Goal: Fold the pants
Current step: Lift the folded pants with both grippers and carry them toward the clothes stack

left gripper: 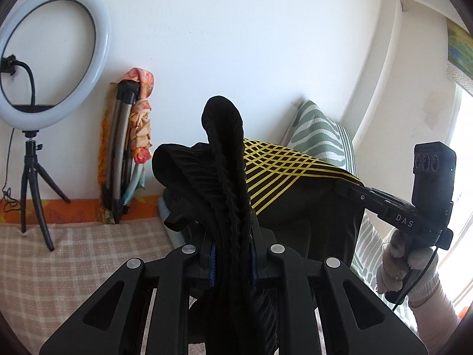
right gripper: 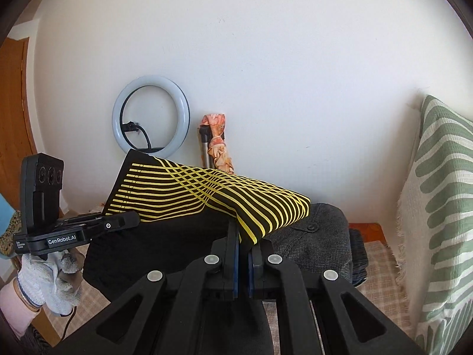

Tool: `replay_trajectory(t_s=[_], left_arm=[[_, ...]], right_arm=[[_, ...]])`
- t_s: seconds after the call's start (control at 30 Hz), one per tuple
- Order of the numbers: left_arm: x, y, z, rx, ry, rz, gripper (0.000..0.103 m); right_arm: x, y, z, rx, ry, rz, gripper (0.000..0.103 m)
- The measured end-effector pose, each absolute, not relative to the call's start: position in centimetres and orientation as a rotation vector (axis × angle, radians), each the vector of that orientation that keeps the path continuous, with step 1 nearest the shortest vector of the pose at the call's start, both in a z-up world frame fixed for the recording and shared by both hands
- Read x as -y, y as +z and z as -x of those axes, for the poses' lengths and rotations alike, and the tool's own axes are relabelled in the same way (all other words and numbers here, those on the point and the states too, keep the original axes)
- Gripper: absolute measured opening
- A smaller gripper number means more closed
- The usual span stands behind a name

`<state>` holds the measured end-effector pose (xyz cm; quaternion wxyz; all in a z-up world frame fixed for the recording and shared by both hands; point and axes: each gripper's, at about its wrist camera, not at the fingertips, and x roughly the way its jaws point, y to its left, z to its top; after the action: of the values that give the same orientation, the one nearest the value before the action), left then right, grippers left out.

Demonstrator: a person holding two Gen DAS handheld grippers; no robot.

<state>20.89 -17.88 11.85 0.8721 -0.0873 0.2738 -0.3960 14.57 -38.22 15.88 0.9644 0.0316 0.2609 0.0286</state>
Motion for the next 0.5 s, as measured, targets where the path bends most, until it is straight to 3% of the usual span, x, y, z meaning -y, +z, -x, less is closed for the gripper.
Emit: replay_trajectory(t_s=[0.5], left_arm=[[28.2,9.8,-28.2,-0.571,-0.854,0.170,0.015]], right_arm=[[48.0,14.5,-23.5,-0.561,-0.041,0.001,0.002]])
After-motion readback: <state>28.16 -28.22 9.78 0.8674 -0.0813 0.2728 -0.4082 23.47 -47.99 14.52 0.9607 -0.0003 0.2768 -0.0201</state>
